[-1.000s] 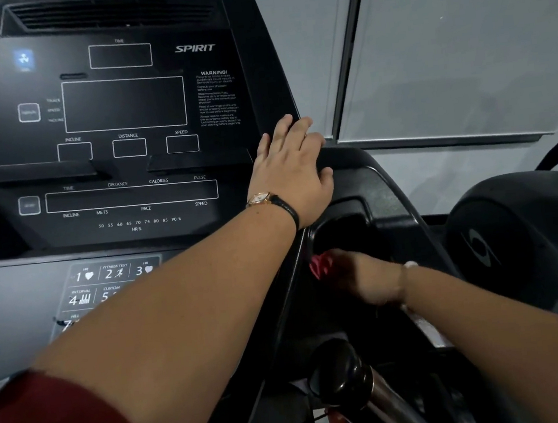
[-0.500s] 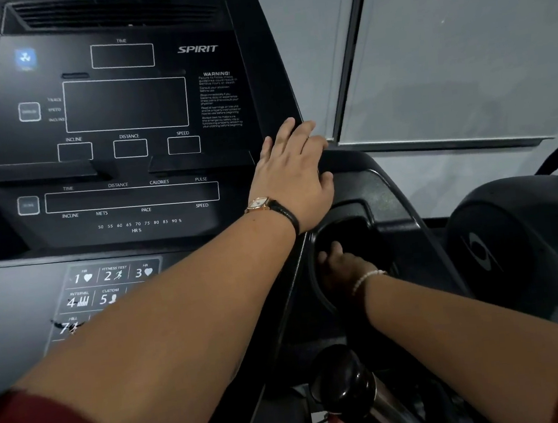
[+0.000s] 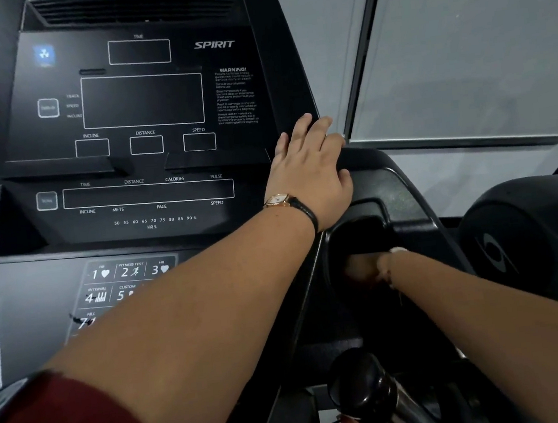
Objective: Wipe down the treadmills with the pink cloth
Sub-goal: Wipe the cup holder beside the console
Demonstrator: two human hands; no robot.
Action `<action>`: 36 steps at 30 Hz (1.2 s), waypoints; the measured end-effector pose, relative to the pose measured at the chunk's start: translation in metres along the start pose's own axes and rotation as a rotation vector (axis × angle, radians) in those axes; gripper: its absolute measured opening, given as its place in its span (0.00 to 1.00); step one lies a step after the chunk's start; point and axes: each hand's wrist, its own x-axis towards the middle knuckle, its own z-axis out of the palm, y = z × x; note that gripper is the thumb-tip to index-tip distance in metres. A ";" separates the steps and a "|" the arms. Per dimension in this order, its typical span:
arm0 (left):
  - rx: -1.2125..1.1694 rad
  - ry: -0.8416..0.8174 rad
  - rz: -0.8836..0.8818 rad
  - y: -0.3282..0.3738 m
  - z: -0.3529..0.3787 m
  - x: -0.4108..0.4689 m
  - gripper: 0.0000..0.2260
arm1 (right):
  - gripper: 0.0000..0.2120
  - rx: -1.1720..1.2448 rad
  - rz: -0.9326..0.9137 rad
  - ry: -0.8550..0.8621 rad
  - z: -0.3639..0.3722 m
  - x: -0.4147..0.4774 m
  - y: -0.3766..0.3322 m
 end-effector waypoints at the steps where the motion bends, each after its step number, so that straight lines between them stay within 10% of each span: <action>1: 0.001 0.002 0.001 0.000 0.001 0.000 0.17 | 0.17 0.089 0.052 -0.047 0.006 0.001 0.011; 12: 0.013 0.000 -0.002 0.000 0.000 0.001 0.19 | 0.08 0.579 -0.070 0.174 0.019 -0.028 0.032; 19: 0.020 0.000 -0.005 0.000 0.000 0.001 0.18 | 0.03 0.411 -0.119 0.369 0.015 -0.010 0.031; 22: 0.008 0.001 0.000 0.000 -0.001 0.000 0.17 | 0.17 -0.146 0.044 0.436 0.010 -0.001 0.033; 36: 0.003 -0.017 0.006 -0.001 -0.003 -0.004 0.16 | 0.23 -0.639 0.222 0.088 0.005 0.026 0.024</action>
